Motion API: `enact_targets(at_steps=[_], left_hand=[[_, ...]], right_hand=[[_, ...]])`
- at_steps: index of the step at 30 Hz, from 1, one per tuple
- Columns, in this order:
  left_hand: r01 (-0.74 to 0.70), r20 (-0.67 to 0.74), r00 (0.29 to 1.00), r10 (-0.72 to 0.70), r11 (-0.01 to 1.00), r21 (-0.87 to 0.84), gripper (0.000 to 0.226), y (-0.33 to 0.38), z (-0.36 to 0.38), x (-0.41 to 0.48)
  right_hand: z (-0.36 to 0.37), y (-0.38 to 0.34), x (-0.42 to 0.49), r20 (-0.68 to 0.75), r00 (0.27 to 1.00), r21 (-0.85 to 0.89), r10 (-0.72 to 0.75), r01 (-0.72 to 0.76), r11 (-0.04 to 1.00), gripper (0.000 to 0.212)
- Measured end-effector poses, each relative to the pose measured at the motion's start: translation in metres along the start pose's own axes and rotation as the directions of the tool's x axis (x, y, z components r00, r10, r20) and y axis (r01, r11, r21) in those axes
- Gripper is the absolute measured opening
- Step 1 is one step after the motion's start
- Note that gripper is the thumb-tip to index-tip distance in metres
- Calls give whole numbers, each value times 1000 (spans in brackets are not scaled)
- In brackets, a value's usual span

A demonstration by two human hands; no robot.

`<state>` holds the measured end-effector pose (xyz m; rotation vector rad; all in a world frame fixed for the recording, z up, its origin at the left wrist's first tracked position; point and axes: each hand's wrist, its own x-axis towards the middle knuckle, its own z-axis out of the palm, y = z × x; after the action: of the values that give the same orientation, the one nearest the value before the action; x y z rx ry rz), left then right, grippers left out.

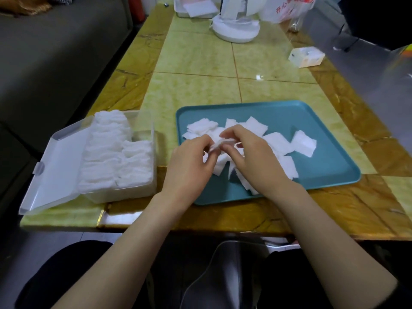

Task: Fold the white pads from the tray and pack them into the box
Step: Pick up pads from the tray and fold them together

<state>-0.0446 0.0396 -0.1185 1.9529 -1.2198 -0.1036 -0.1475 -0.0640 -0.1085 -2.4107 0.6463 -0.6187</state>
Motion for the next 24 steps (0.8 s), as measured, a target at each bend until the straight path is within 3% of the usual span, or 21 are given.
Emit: enact_targets(at_steps=[4, 9, 12, 14, 17, 19, 22, 24], left_hand=[[24, -38, 999, -27, 998, -56, 29, 6, -2, -3], [71, 26, 997, -70, 996, -54, 19, 6, -5, -6], [74, 55, 996, -74, 997, -1, 31, 3, -11, -6], [88, 29, 996, -89, 996, 3, 31, 2, -14, -5], [119, -64, 991, -121, 992, -29, 23, 0, -21, -4], [132, -98, 986, -137, 990, -58, 23, -1, -26, -2], [138, -135, 980, -144, 989, -53, 25, -2, -33, 0], [138, -156, 978, -141, 990, -33, 27, -3, -35, 1]], right_hand=[[-4, 0, -2, -41, 999, 57, -3, 6, 998, 7], [-6, 0, -6, 39, 993, -78, -114, 117, 990, 6], [-6, -4, -6, 69, 996, 123, -57, 48, 991, 5], [-6, -5, -5, -10, 1000, 169, -1, 2, 986, 12], [-7, 3, -2, -82, 995, 39, 65, -62, 997, 24], [-7, 9, -1, 18, 996, -70, 88, -86, 994, 34], [2, 10, -4, 232, 973, -289, 9, 60, 956, 49], [9, 9, -4, 292, 956, -385, -21, 138, 913, 53]])
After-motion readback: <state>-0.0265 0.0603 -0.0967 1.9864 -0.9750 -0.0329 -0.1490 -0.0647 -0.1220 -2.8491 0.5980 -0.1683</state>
